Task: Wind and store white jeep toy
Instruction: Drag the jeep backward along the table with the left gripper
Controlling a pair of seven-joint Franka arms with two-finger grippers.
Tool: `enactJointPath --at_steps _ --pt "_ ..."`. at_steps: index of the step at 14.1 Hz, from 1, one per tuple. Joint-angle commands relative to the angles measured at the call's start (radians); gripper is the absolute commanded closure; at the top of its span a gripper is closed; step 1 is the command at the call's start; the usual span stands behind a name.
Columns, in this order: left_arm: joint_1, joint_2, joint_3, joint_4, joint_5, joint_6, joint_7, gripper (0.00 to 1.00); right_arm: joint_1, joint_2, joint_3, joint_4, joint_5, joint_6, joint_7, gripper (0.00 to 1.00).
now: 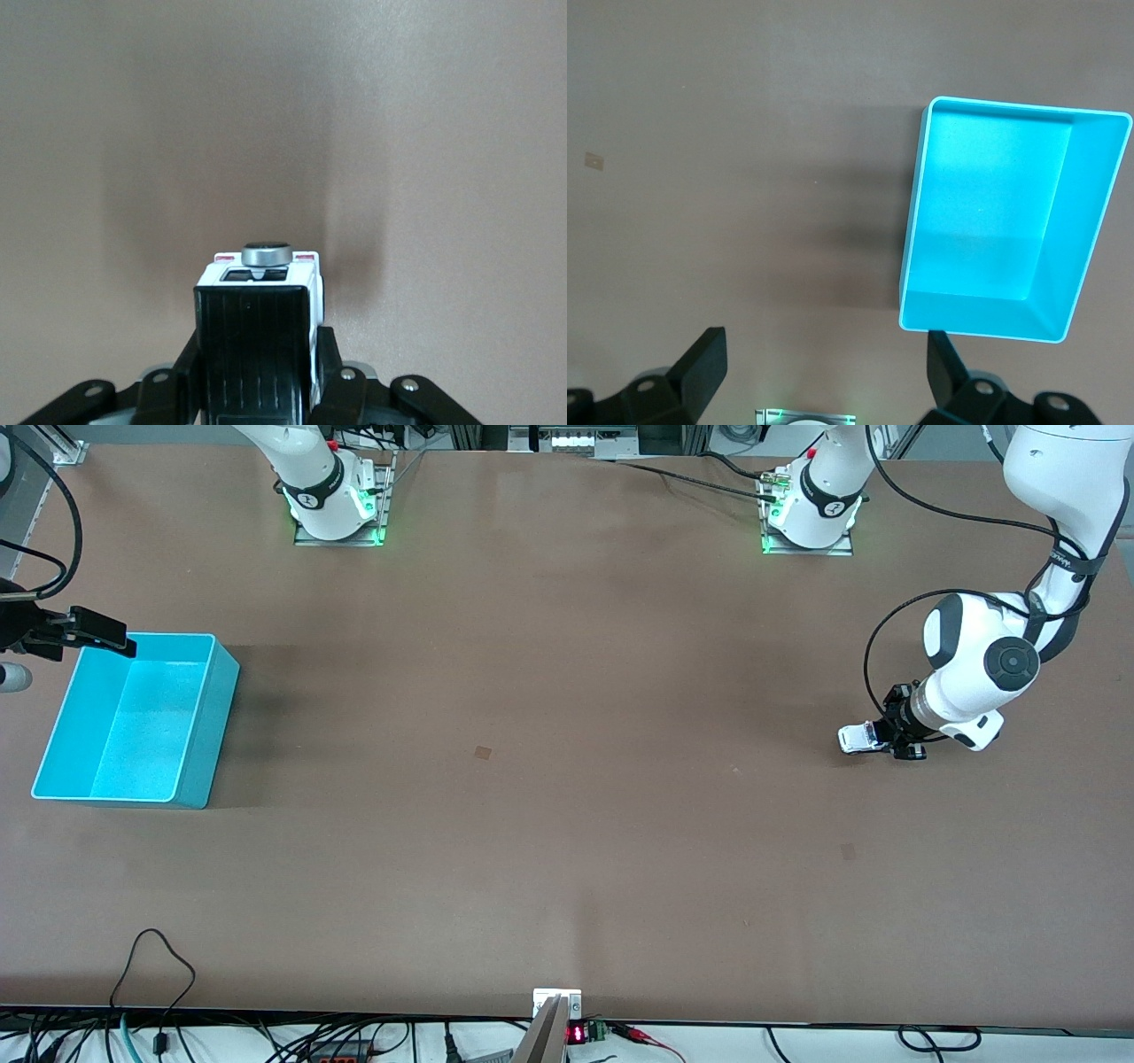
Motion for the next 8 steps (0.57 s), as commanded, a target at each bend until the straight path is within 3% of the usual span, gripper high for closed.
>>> enactJointPath --at_steps 1,8 --pt "0.029 0.045 -0.003 -0.030 0.005 0.053 -0.003 0.64 -0.007 -0.019 0.006 -0.018 0.002 0.005 -0.003 0.00" --pt "0.096 0.065 -0.001 -0.027 0.009 0.068 0.064 0.64 0.003 -0.019 0.007 -0.018 0.002 0.004 0.008 0.00"
